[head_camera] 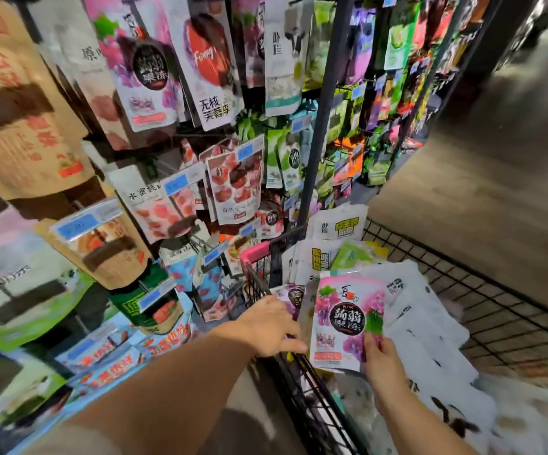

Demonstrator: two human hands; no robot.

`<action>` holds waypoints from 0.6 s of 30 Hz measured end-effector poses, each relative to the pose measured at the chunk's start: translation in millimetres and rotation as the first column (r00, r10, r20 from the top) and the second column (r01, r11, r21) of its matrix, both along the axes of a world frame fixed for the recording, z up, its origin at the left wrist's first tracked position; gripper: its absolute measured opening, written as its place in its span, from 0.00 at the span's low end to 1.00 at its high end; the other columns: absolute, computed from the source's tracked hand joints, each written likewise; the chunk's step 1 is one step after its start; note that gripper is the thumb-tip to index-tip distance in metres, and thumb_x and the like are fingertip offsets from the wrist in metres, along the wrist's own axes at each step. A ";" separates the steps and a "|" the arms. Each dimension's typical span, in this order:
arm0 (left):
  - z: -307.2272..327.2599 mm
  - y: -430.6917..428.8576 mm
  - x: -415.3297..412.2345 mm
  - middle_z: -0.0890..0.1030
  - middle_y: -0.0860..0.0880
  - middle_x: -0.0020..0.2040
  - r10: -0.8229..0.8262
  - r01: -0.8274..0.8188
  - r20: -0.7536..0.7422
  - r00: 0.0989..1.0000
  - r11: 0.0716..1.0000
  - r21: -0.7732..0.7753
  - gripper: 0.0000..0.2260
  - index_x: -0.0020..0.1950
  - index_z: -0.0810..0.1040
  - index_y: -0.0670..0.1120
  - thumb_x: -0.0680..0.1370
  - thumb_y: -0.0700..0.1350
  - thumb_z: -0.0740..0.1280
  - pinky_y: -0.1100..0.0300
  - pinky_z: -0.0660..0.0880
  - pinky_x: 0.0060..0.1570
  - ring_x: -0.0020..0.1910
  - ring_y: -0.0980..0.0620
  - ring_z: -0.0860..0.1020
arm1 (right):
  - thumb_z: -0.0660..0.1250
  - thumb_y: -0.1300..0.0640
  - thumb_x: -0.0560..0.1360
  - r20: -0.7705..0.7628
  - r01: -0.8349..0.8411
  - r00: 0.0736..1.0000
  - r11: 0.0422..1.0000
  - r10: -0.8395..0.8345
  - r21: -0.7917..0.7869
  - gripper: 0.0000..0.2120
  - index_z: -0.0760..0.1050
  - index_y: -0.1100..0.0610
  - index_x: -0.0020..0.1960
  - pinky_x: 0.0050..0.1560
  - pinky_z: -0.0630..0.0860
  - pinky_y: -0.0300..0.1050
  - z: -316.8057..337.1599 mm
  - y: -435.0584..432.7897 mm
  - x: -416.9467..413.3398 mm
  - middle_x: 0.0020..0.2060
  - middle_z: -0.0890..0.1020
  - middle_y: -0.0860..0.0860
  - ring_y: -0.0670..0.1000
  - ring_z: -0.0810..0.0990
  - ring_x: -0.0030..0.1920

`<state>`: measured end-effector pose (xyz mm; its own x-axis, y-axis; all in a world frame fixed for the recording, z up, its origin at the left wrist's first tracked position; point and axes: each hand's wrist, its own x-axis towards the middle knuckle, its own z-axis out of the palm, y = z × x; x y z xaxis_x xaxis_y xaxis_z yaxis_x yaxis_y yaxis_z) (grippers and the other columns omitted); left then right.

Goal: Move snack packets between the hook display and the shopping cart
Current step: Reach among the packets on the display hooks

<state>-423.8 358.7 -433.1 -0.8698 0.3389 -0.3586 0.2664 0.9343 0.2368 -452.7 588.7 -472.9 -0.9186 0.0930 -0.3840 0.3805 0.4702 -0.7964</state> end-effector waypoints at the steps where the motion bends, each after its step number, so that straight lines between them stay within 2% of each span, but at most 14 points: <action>1: -1.1 -2.2 1.7 0.80 0.51 0.51 -0.011 0.011 0.003 1.000 1.000 0.012 0.20 0.56 0.79 0.54 0.79 0.64 0.55 0.53 0.56 0.64 0.56 0.50 0.68 | 0.57 0.51 0.83 0.000 -0.020 1.000 1.000 0.020 0.020 0.12 0.73 0.58 0.49 0.49 0.76 0.54 1.6 -3.5 -0.9 0.41 0.79 0.56 0.58 0.78 0.43; 5: -4.2 -9.9 13.1 0.81 0.53 0.50 -0.007 0.006 0.019 1.000 0.997 0.072 0.18 0.55 0.80 0.53 0.78 0.63 0.58 0.54 0.60 0.61 0.53 0.50 0.69 | 0.55 0.51 0.83 0.037 -0.099 0.994 0.995 0.098 0.023 0.15 0.75 0.60 0.49 0.43 0.73 0.49 -5.8 -13.7 -8.6 0.38 0.78 0.57 0.56 0.77 0.39; 9: -9.5 -14.7 27.6 0.83 0.56 0.43 0.076 -0.079 0.029 0.997 0.992 0.102 0.16 0.48 0.83 0.53 0.74 0.62 0.65 0.54 0.66 0.59 0.48 0.54 0.71 | 0.55 0.53 0.83 0.088 -0.134 0.987 0.991 0.134 -0.008 0.10 0.71 0.59 0.51 0.54 0.78 0.60 -14.0 -25.7 -16.4 0.44 0.80 0.59 0.61 0.79 0.47; 13: -15.0 -22.3 50.7 0.82 0.55 0.37 0.175 -0.143 -0.104 0.979 0.954 0.263 0.13 0.44 0.85 0.55 0.71 0.62 0.68 0.57 0.67 0.52 0.43 0.56 0.72 | 0.56 0.52 0.83 0.091 -0.250 0.965 0.968 0.248 0.022 0.11 0.72 0.59 0.53 0.54 0.77 0.58 -25.5 -38.5 -19.4 0.47 0.80 0.61 0.61 0.79 0.48; 14: -15.7 -24.1 55.8 0.81 0.54 0.36 0.197 -0.159 -0.117 0.973 0.949 0.274 0.14 0.43 0.85 0.55 0.70 0.63 0.68 0.57 0.68 0.52 0.42 0.56 0.70 | 0.56 0.52 0.83 0.093 -0.293 0.953 0.955 0.289 0.034 0.11 0.72 0.58 0.52 0.52 0.77 0.58 -27.8 -42.0 -18.1 0.47 0.80 0.60 0.61 0.79 0.48; 16: -15.6 -25.9 63.8 0.80 0.54 0.37 0.219 -0.183 -0.128 0.967 0.952 0.246 0.16 0.43 0.84 0.54 0.70 0.64 0.67 0.55 0.68 0.53 0.44 0.55 0.70 | 0.55 0.52 0.83 0.124 -0.388 0.917 0.919 0.378 0.067 0.10 0.71 0.56 0.51 0.46 0.76 0.49 -28.2 -48.2 -12.7 0.46 0.80 0.58 0.59 0.78 0.47; 18: -13.9 -26.0 70.2 0.80 0.53 0.38 0.219 -0.189 -0.140 0.966 0.962 0.199 0.18 0.45 0.84 0.53 0.70 0.65 0.66 0.54 0.68 0.53 0.45 0.52 0.71 | 0.55 0.53 0.83 0.150 -0.436 0.893 0.898 0.424 0.060 0.10 0.73 0.55 0.50 0.47 0.76 0.47 -30.2 -53.0 -7.7 0.45 0.80 0.55 0.56 0.79 0.47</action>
<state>-353.6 332.8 -447.0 -0.9678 0.1952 -0.1587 0.1229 0.9174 0.3786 -460.4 535.7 -503.0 -0.8190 -0.2600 -0.5115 0.2220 0.6785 -0.7003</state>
